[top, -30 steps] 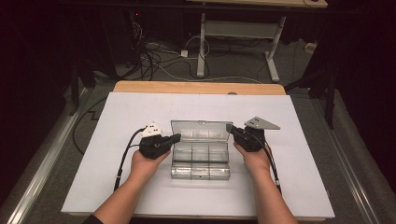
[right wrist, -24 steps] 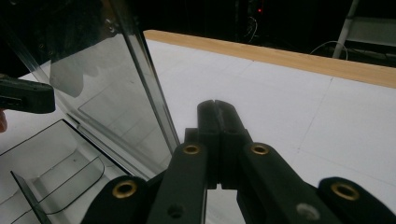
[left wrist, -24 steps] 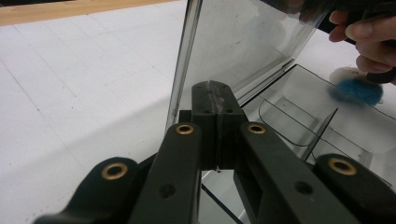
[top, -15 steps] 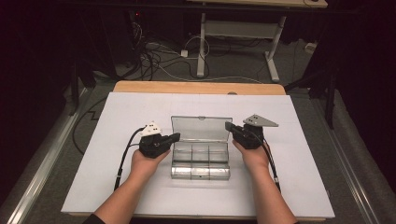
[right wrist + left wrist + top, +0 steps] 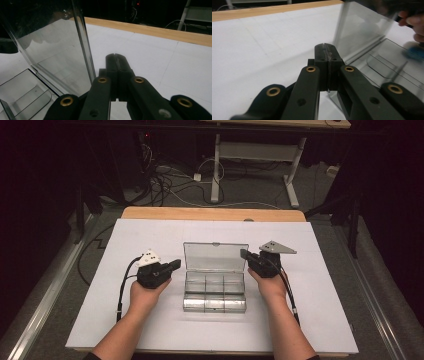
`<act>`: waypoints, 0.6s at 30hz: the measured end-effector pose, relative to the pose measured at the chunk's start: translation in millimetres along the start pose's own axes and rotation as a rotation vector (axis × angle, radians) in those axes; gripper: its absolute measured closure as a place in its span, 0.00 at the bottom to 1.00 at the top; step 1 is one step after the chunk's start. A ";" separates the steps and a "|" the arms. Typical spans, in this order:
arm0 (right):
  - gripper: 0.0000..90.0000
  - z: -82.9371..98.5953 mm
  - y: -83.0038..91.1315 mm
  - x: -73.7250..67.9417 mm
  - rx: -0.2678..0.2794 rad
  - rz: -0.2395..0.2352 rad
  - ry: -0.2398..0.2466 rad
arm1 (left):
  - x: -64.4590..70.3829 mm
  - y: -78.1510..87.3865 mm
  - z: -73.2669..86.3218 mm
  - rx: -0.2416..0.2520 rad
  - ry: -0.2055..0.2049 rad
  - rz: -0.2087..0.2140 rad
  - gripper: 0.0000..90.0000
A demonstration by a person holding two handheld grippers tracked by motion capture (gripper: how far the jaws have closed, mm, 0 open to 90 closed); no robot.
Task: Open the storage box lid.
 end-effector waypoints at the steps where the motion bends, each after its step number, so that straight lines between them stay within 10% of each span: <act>1: 1.00 -0.1 -0.1 0.1 0.000 0.000 0.000 | -2.3 -1.8 -1.0 -0.004 0.000 -0.007 0.97; 18: 1.00 2.5 -5.6 2.6 -0.014 0.002 -0.008 | -8.8 -35.6 -18.3 -0.040 0.021 0.012 0.97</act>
Point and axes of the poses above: each handheld gripper's, and its own axes: y roughly backward along the jaws, z roughly out of its underside, x roughly to its right, the point moved 9 cm from there along -y, roughly forward along the jaws, and after that the axes turned 1 degree about -y, right-handed, at the moved point
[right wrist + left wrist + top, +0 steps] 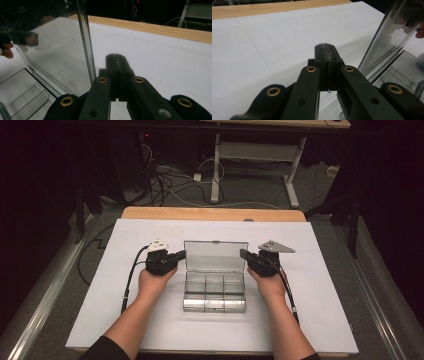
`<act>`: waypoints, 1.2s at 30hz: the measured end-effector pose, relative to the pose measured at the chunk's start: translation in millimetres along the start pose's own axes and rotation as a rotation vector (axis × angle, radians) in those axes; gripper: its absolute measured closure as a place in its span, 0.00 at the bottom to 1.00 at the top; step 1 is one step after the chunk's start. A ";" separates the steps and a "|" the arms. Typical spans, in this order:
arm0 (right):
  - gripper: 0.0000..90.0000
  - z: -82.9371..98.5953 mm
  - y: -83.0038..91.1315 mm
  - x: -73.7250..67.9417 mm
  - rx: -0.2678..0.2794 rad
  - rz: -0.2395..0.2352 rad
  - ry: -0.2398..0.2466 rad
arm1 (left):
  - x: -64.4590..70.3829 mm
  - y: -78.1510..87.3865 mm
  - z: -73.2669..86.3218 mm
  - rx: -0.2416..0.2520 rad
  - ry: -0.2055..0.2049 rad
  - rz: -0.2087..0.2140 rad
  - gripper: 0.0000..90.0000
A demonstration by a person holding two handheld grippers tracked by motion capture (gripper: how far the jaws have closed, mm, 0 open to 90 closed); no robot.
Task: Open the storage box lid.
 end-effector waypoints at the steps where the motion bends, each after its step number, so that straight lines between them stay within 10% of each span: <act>1: 1.00 0.3 -0.4 0.2 -0.002 0.000 -0.003 | 1.2 -1.0 -1.1 -0.001 -0.004 0.002 0.97; 36: 1.00 1.6 -18.6 14.1 -0.065 0.043 -0.063 | -5.2 -15.6 3.8 -0.018 0.031 0.009 0.97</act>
Point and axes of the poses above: each handheld gripper's, and its own axes: y roughly backward along the jaws, z roughly out of its underside, x roughly to its right, the point moved 9 cm from there along -y, roughly forward along the jaws, and after that the axes turned 1 degree about -y, right-handed, at the moved point
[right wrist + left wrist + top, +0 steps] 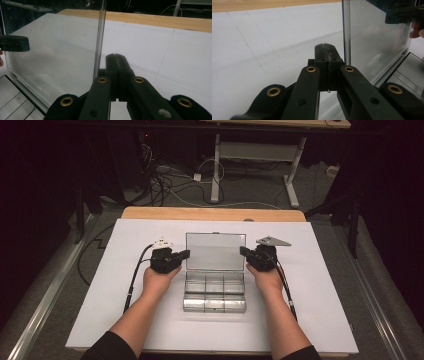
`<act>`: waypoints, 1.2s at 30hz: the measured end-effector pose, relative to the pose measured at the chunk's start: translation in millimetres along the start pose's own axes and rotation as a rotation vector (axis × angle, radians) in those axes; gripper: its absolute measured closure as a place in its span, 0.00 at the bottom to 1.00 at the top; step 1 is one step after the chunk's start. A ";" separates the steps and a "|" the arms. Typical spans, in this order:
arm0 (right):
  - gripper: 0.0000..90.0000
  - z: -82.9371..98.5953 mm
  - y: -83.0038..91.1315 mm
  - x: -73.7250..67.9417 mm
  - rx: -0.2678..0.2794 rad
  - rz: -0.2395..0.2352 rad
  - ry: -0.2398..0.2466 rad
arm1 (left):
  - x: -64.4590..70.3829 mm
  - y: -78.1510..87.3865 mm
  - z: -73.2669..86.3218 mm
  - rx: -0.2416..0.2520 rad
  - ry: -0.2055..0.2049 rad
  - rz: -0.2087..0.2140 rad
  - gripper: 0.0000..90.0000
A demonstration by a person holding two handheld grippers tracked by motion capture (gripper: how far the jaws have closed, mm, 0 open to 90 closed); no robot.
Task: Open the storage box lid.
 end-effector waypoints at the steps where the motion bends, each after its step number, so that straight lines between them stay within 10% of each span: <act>1: 1.00 0.4 -1.1 0.5 -0.003 0.002 -0.003 | -0.4 -0.7 0.6 -0.003 0.001 -0.002 0.97; 36: 1.00 32.6 -30.6 16.6 -0.233 0.115 -0.012 | -14.8 -14.9 26.5 -0.158 0.024 -0.055 0.97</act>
Point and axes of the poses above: each handheld gripper's, and its own axes: y roughly backward along the jaws, z roughly out of its underside, x roughly to its right, the point moved 9 cm from there along -y, roughly forward along the jaws, and after that the axes turned 1 degree about -y, right-handed, at the moved point
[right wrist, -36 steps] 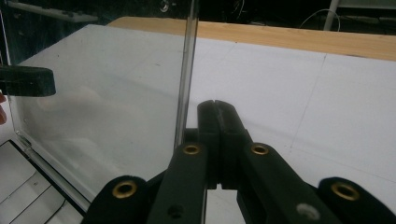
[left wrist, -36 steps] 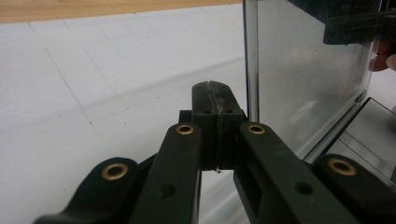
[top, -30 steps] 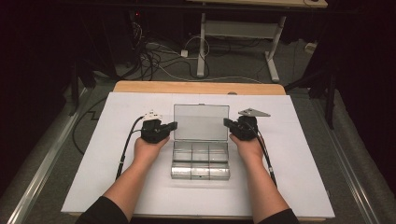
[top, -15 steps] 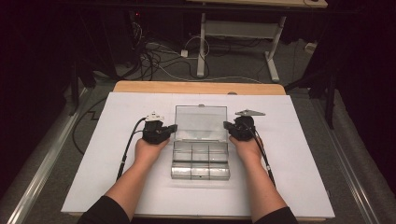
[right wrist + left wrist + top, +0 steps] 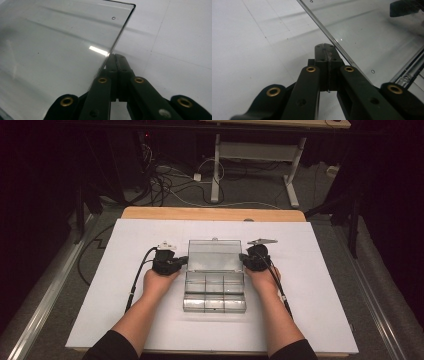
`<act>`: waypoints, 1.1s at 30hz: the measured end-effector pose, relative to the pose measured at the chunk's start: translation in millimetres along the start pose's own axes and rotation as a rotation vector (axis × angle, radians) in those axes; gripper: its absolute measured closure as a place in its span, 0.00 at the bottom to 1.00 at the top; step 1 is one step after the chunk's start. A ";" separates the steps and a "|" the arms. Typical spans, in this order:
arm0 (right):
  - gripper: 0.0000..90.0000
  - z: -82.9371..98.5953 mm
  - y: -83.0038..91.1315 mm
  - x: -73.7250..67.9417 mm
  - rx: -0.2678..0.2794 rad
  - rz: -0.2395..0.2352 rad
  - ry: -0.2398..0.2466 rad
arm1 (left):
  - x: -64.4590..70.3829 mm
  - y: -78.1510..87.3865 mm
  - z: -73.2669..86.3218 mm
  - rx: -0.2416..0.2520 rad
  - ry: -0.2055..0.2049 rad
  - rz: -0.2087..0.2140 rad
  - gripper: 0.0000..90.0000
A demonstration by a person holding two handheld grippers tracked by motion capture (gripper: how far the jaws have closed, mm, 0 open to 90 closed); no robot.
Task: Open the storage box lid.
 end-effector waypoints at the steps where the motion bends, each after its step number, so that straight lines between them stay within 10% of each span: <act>1: 1.00 0.0 -0.1 0.4 0.000 0.004 0.001 | -0.3 0.0 0.4 -0.003 -0.001 -0.001 0.97; 21: 1.00 -4.4 7.6 1.8 0.031 0.018 0.001 | -0.6 9.8 -2.1 0.009 -0.003 -0.002 0.97; 33: 1.00 -13.4 47.2 -14.6 0.131 -0.028 0.069 | 21.4 40.5 -3.2 0.065 -0.081 0.020 0.97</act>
Point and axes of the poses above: each handheld gripper's, and its own axes: y roughly backward along the jaws, z roughly out of its underside, x roughly to its right, the point moved 9 cm from there along -y, roughly forward along the jaws, and after that the axes turned 1 degree about -y, right-handed, at the moved point
